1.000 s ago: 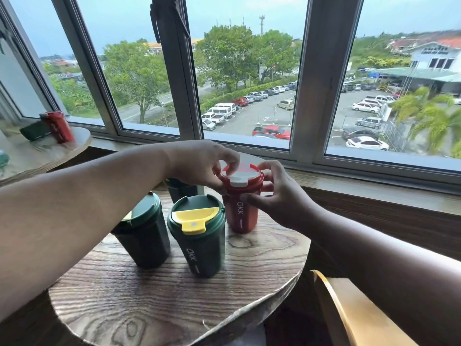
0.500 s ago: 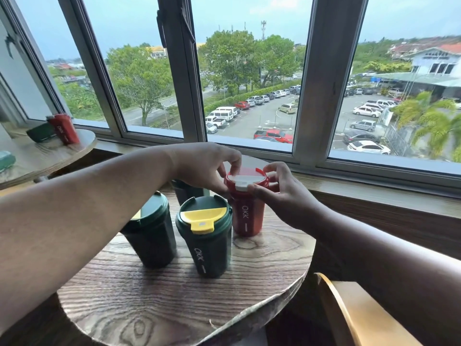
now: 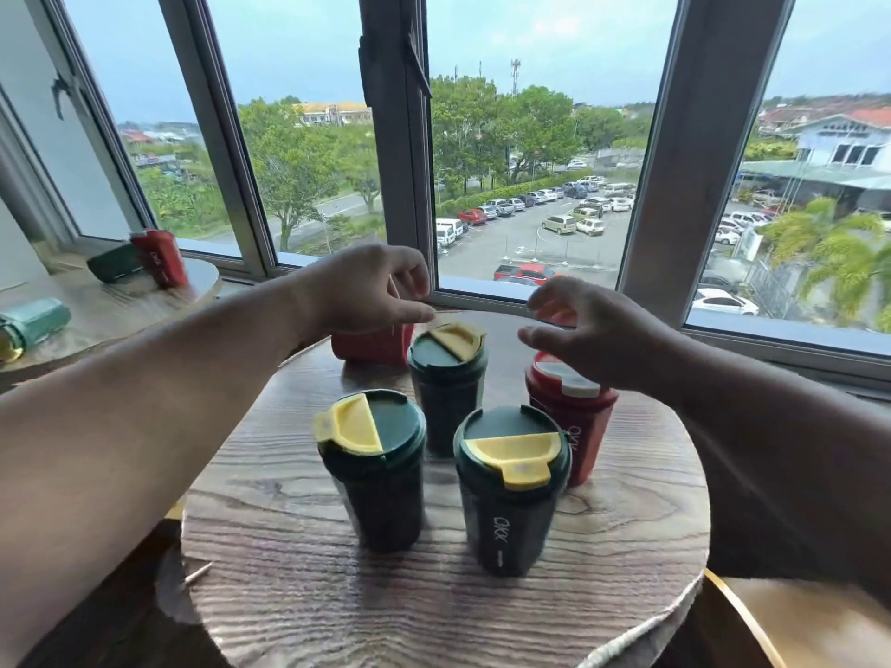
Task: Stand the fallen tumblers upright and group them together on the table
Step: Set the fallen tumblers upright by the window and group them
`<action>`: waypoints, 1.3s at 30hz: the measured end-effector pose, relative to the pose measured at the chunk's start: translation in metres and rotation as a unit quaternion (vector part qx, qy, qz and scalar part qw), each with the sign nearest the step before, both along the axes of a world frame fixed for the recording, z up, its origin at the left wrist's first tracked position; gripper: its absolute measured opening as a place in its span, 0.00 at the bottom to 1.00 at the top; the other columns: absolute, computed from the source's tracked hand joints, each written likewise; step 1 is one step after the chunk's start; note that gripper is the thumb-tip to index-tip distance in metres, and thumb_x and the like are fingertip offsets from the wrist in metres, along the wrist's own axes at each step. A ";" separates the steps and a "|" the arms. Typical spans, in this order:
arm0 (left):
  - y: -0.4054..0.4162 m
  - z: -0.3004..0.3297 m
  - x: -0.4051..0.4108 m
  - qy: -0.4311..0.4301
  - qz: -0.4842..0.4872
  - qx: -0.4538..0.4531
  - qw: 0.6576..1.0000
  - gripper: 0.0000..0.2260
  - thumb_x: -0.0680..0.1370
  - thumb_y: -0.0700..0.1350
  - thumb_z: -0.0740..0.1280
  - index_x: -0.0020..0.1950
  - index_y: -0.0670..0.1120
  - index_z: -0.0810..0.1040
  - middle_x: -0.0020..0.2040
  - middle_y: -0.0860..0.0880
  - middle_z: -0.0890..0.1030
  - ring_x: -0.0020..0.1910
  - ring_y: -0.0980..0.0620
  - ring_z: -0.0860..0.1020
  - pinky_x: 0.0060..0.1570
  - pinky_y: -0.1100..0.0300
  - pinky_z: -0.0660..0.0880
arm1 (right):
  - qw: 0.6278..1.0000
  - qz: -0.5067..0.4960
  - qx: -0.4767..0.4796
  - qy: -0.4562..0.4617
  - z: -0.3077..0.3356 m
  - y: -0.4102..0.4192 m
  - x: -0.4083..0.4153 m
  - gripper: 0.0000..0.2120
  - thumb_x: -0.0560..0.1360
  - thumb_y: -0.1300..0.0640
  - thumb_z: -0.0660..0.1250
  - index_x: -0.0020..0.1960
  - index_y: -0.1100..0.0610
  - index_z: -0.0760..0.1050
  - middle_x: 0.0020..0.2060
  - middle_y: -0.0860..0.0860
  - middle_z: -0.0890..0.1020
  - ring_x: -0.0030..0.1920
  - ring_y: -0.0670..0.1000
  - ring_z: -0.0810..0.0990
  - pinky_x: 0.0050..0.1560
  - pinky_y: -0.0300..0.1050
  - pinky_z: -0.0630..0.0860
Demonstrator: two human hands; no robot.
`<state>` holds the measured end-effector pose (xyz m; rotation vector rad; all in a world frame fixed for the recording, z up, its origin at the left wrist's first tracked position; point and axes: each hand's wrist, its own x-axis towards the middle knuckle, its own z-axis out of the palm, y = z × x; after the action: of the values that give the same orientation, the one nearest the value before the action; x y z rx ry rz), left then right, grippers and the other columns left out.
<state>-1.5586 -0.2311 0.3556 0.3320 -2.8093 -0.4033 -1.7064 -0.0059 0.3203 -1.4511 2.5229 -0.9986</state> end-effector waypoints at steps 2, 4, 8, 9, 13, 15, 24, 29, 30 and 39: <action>-0.032 -0.008 0.004 0.001 0.025 -0.008 1.000 0.12 0.73 0.54 0.75 0.52 0.51 0.79 0.47 0.56 0.80 0.44 0.58 0.79 0.43 0.60 0.75 | 0.998 0.018 0.042 0.036 0.012 -0.022 0.010 0.13 0.73 0.45 0.71 0.55 0.49 0.76 0.49 0.47 0.80 0.51 0.50 0.80 0.54 0.48 0.77; -0.064 -0.019 0.005 -0.008 0.043 -0.008 0.999 0.13 0.73 0.55 0.75 0.52 0.52 0.78 0.48 0.54 0.80 0.44 0.57 0.79 0.43 0.60 0.74 | 0.993 0.027 0.088 0.071 0.025 -0.047 0.021 0.14 0.74 0.46 0.70 0.55 0.51 0.77 0.49 0.49 0.81 0.50 0.50 0.80 0.53 0.49 0.78; -0.120 -0.043 -0.002 -0.048 0.038 -0.021 0.998 0.21 0.71 0.56 0.76 0.60 0.53 0.77 0.56 0.50 0.80 0.52 0.51 0.78 0.54 0.55 0.75 | 0.973 0.018 0.178 0.144 0.041 -0.102 0.042 0.14 0.75 0.47 0.69 0.57 0.53 0.77 0.51 0.50 0.82 0.49 0.51 0.80 0.51 0.49 0.78; -0.130 -0.048 -0.005 -0.060 0.026 -0.028 0.997 0.24 0.70 0.56 0.76 0.63 0.52 0.76 0.59 0.50 0.79 0.55 0.50 0.78 0.57 0.55 0.74 | 0.968 0.009 0.194 0.158 0.043 -0.114 0.046 0.14 0.75 0.47 0.69 0.57 0.53 0.77 0.52 0.51 0.82 0.50 0.52 0.79 0.50 0.48 0.77; -0.155 -0.069 -0.023 -0.096 -0.024 -0.050 0.994 0.36 0.67 0.59 0.78 0.71 0.51 0.71 0.67 0.48 0.76 0.64 0.48 0.75 0.65 0.52 0.72 | 0.948 -0.029 0.262 0.178 0.044 -0.152 0.060 0.16 0.76 0.47 0.68 0.61 0.53 0.76 0.56 0.52 0.80 0.51 0.51 0.76 0.48 0.46 0.73; -0.162 -0.081 -0.032 -0.098 -0.038 -0.056 0.993 0.40 0.65 0.61 0.78 0.73 0.52 0.69 0.68 0.49 0.76 0.65 0.48 0.75 0.64 0.48 0.74 | 0.929 -0.047 0.310 0.196 0.041 -0.166 0.066 0.18 0.77 0.47 0.67 0.64 0.54 0.75 0.58 0.52 0.80 0.53 0.52 0.76 0.47 0.44 0.70; -0.172 -0.120 -0.058 -0.083 -0.054 -0.144 0.985 0.41 0.63 0.69 0.74 0.73 0.57 0.67 0.66 0.52 0.78 0.65 0.48 0.75 0.63 0.47 0.71 | 0.887 -0.088 0.402 0.209 0.029 -0.205 0.072 0.20 0.78 0.46 0.66 0.66 0.54 0.75 0.59 0.52 0.80 0.58 0.54 0.77 0.50 0.46 0.71; -0.180 -0.130 -0.048 -0.009 -0.086 -0.147 0.985 0.37 0.64 0.70 0.71 0.69 0.55 0.70 0.61 0.52 0.80 0.60 0.49 0.78 0.57 0.50 0.74 | 0.892 -0.107 0.398 0.188 0.020 -0.218 0.063 0.24 0.77 0.44 0.67 0.68 0.54 0.72 0.61 0.52 0.79 0.59 0.54 0.77 0.50 0.46 0.70; -0.181 -0.132 -0.045 0.006 -0.093 -0.132 0.987 0.37 0.65 0.69 0.71 0.69 0.54 0.70 0.61 0.52 0.80 0.60 0.49 0.78 0.57 0.50 0.74 | 0.895 -0.112 0.393 0.178 0.018 -0.220 0.062 0.26 0.76 0.43 0.67 0.70 0.55 0.70 0.63 0.52 0.78 0.61 0.55 0.76 0.52 0.46 0.70; -0.174 -0.142 -0.011 0.127 -0.130 0.121 0.976 0.39 0.60 0.72 0.71 0.67 0.56 0.71 0.57 0.54 0.82 0.54 0.51 0.80 0.55 0.52 0.77 | 0.947 -0.086 0.305 0.051 0.022 -0.230 0.062 0.31 0.71 0.40 0.72 0.68 0.53 0.71 0.62 0.51 0.78 0.58 0.52 0.76 0.55 0.44 0.70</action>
<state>-1.5694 -0.4053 0.2132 -0.0417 -2.5577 -0.7901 -1.6445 -0.2358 0.3425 -1.1271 2.7044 -0.1067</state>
